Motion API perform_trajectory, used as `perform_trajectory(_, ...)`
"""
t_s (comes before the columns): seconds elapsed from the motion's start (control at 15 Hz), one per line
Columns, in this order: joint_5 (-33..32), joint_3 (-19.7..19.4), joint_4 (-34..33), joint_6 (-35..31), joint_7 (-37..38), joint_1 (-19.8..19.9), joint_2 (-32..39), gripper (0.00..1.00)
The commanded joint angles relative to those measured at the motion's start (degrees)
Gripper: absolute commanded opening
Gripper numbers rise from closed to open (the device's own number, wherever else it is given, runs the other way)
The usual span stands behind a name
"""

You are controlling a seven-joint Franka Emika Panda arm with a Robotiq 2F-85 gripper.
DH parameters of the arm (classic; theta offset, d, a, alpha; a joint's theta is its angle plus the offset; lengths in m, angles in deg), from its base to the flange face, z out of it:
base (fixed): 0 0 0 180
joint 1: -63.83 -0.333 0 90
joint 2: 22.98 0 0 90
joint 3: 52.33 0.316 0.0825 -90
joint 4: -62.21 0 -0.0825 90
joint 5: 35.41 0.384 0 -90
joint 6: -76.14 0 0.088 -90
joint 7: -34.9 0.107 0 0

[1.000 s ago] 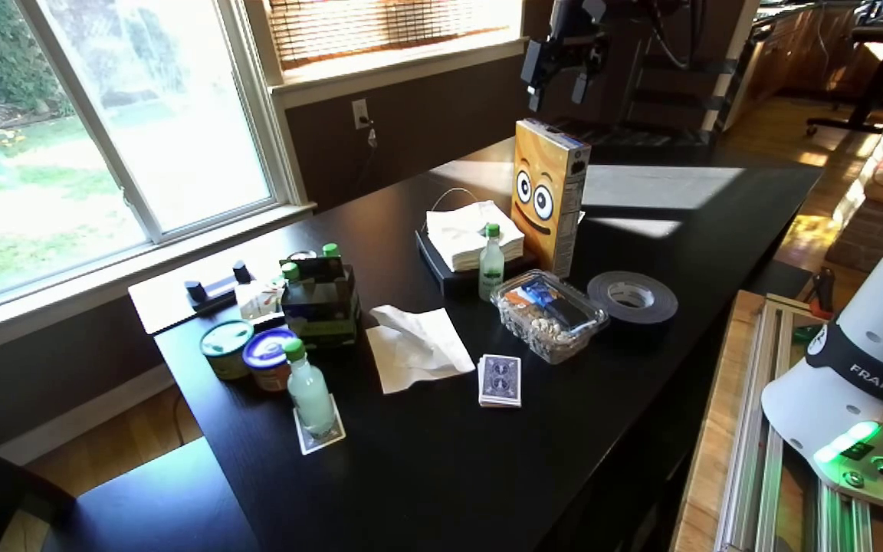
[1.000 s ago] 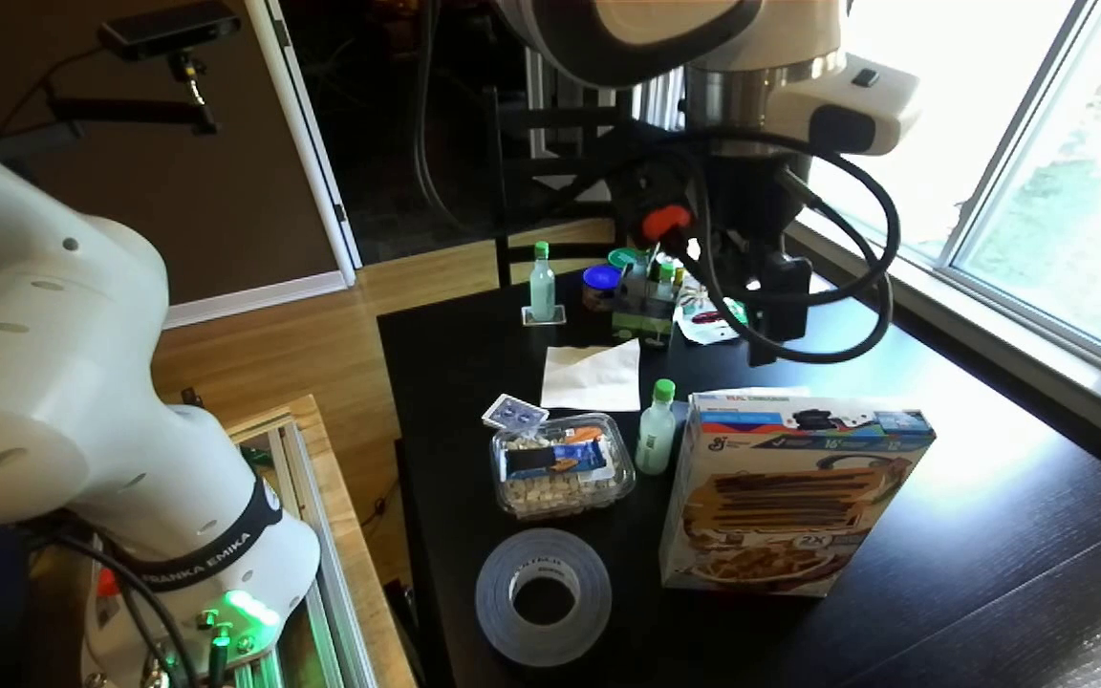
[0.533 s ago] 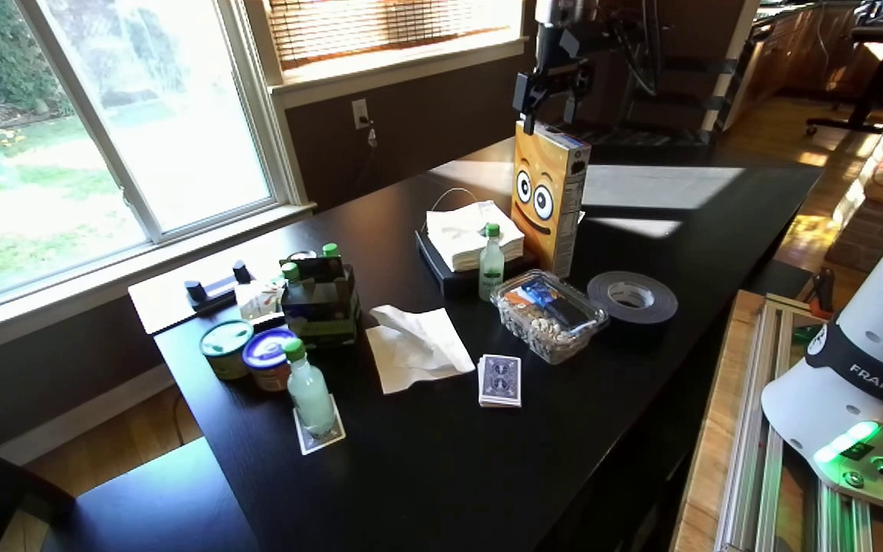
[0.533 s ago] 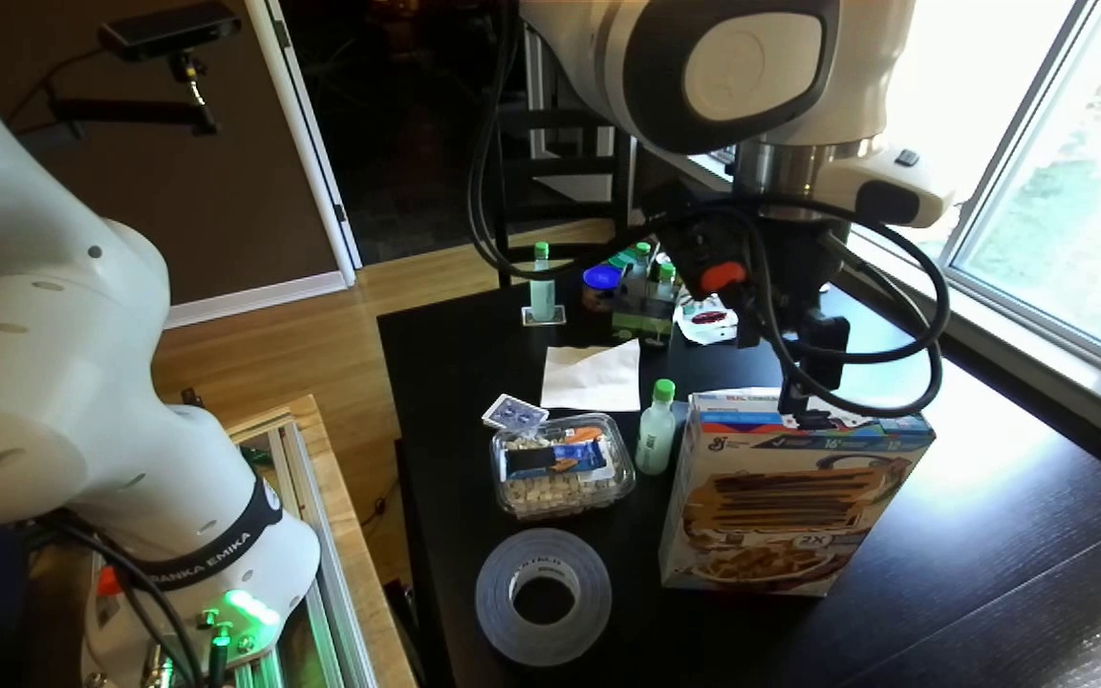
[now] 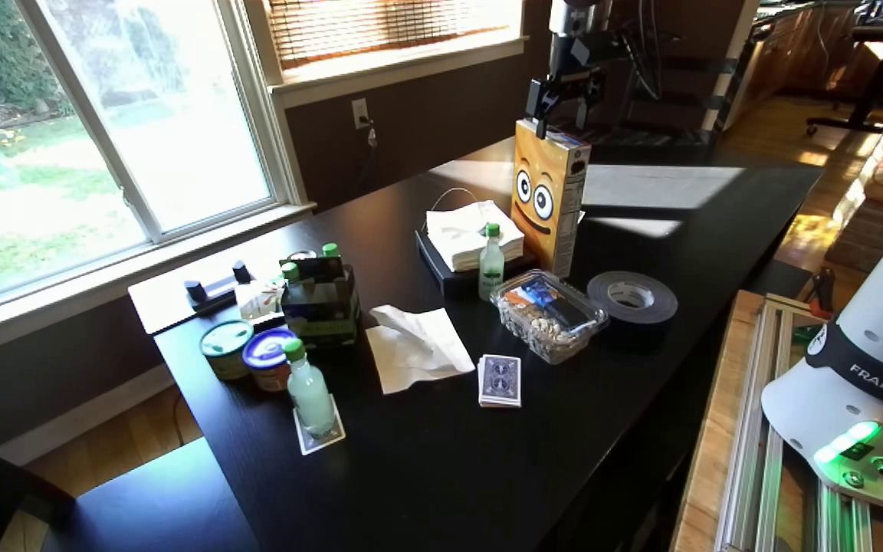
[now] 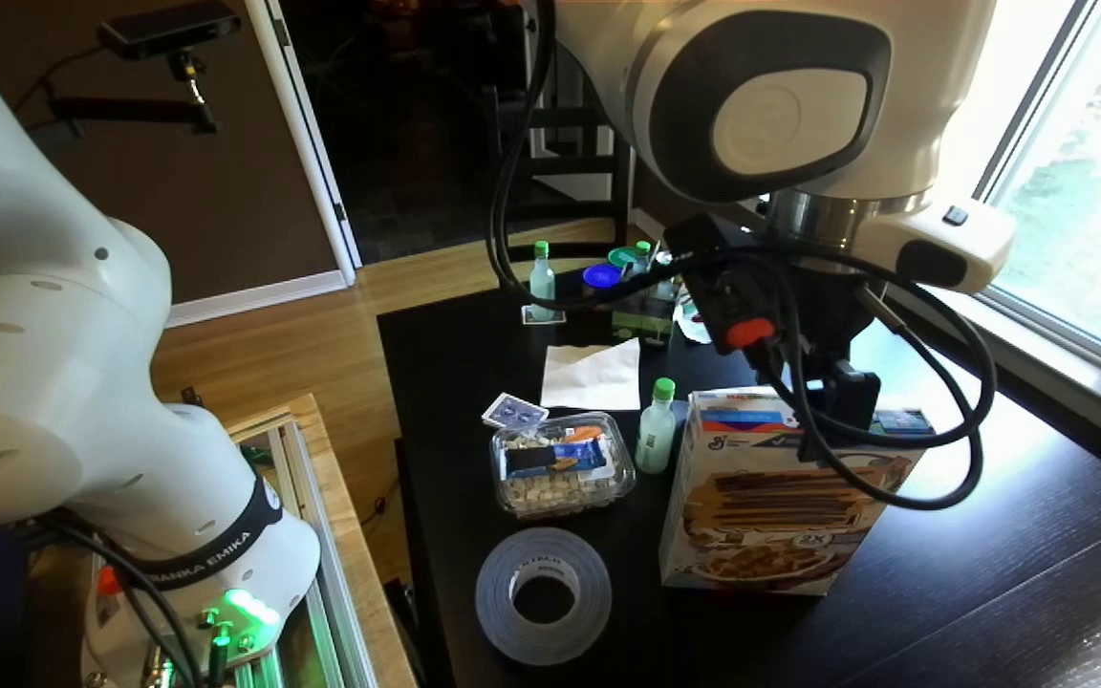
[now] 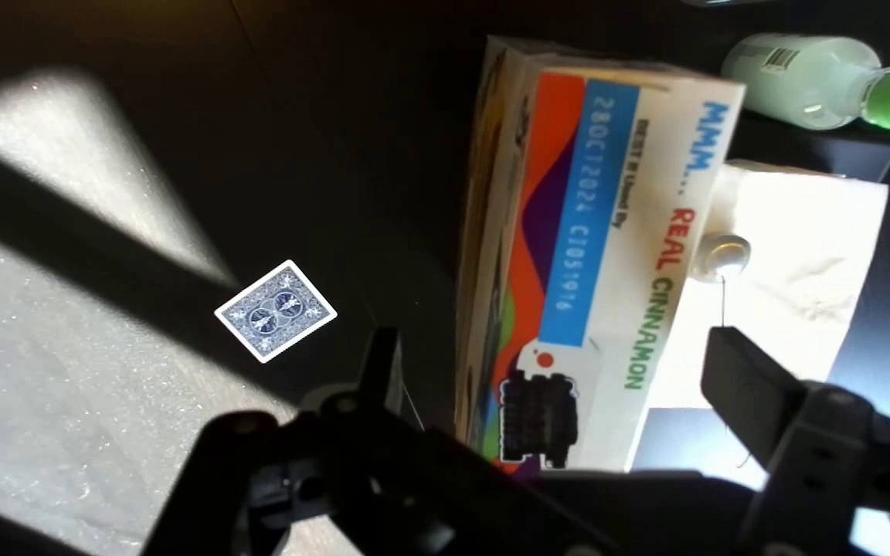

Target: Move the brown box to the left

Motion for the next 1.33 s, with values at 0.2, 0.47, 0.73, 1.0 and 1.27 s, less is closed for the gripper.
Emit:
perform_trajectory(0.2, 1.5, 0.2, -2.2, -2.1, -1.7, -0.1, 2.7, 1.0)
perform_trajectory(0.47, 1.1, 0.3, -4.7, -0.7, -0.5, -0.3, 5.0, 1.0)
perform_trajectory(0.73, 1.5, 0.4, -6.0, -0.4, -0.8, -0.3, 7.1, 1.0)
perform_trajectory(1.0, 2.0, -0.1, -6.2, -0.5, -0.8, 0.2, 7.9, 0.74)
perform_trajectory(1.27, 2.0, -0.3, -5.9, -0.7, -1.1, 0.1, 8.0, 0.47)
